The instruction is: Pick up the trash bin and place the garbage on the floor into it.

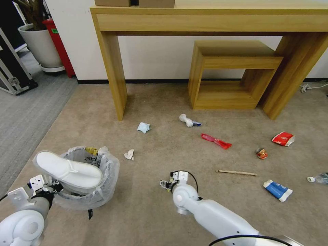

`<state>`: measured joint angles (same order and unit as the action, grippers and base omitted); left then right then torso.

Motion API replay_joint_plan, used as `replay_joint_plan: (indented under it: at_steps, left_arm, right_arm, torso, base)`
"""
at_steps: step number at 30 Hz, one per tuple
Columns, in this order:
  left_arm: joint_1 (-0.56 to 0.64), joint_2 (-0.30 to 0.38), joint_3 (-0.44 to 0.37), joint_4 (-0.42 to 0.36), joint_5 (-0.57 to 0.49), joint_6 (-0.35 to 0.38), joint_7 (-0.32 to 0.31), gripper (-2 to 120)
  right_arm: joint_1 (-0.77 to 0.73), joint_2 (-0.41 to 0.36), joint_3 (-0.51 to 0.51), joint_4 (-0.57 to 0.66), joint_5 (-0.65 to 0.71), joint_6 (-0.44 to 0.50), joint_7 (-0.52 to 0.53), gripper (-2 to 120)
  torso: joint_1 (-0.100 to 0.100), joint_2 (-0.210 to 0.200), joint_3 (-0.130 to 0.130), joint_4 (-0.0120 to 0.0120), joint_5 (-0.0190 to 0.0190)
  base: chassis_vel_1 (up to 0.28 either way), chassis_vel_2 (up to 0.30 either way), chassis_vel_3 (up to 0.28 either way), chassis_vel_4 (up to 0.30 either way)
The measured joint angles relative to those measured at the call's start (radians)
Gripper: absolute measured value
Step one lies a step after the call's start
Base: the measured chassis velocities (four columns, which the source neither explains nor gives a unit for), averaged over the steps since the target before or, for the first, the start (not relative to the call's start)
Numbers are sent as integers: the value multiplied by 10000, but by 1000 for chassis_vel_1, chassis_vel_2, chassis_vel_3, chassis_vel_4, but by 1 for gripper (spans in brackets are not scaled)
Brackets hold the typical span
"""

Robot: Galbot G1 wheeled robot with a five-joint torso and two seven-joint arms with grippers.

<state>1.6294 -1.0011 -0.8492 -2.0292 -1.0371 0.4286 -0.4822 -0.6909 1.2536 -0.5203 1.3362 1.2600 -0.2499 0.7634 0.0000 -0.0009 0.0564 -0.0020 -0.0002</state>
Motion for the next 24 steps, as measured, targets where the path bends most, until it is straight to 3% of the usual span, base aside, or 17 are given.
replay_joint_plan:
  at_steps: [24]
  left_arm:
    - [23,-10,89,-58,12,-19,10,0]
  right_arm:
    - [50,258,76,-1105,-696,325,-620,78]
  torso:
    - [0,0,0,-1,2]
  base:
    - [0,0,0,0]
